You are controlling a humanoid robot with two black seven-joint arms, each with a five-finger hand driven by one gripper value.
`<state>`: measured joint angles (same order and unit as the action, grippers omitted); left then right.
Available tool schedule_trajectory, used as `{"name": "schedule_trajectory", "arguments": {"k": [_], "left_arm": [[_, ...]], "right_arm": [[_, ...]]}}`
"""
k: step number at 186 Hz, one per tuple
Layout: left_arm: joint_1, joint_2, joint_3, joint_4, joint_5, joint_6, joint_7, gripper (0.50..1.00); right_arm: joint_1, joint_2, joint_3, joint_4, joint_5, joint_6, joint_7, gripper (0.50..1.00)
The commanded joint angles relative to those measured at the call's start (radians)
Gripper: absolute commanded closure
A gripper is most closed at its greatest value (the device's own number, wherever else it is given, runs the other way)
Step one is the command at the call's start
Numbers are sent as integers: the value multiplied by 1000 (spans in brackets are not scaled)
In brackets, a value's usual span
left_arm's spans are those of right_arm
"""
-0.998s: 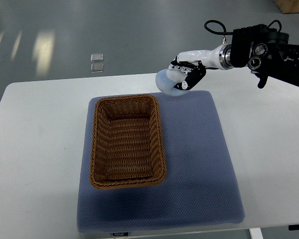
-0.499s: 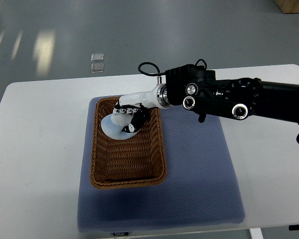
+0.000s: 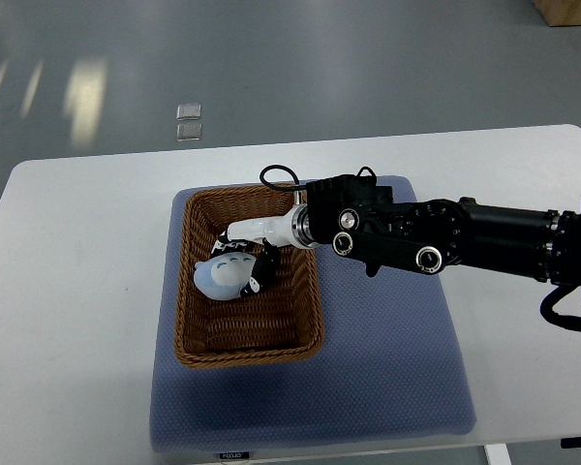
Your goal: Place blue toy in brown basket
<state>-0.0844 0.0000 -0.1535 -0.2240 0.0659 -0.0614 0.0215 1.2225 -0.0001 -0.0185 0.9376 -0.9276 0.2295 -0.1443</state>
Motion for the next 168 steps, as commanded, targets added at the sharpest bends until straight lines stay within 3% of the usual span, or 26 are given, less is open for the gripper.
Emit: {"name": "schedule_trajectory", "arguments": {"k": [1, 59, 77, 92, 130, 168], "left_arm": [[0, 0, 0, 0, 0, 0, 0, 500], [0, 0, 2, 0, 0, 0, 0, 500], [0, 0, 2, 0, 0, 0, 0, 500], [0, 0, 2, 0, 0, 0, 0, 500], [0, 0, 0, -2, 2, 0, 0, 500], [0, 0, 0, 0, 2, 0, 0, 500]], "right_arm": [[19, -4, 9, 0, 6, 2, 0, 597], [117, -215, 275, 35, 69, 100, 0, 595], [83, -284, 408, 35, 171, 90, 3, 595], [-27, -314, 572, 26, 299, 53, 37, 595], [-308, -242, 965, -2, 515, -68, 166, 595], [-501, -113, 1144, -94, 616, -68, 293, 595]]}}
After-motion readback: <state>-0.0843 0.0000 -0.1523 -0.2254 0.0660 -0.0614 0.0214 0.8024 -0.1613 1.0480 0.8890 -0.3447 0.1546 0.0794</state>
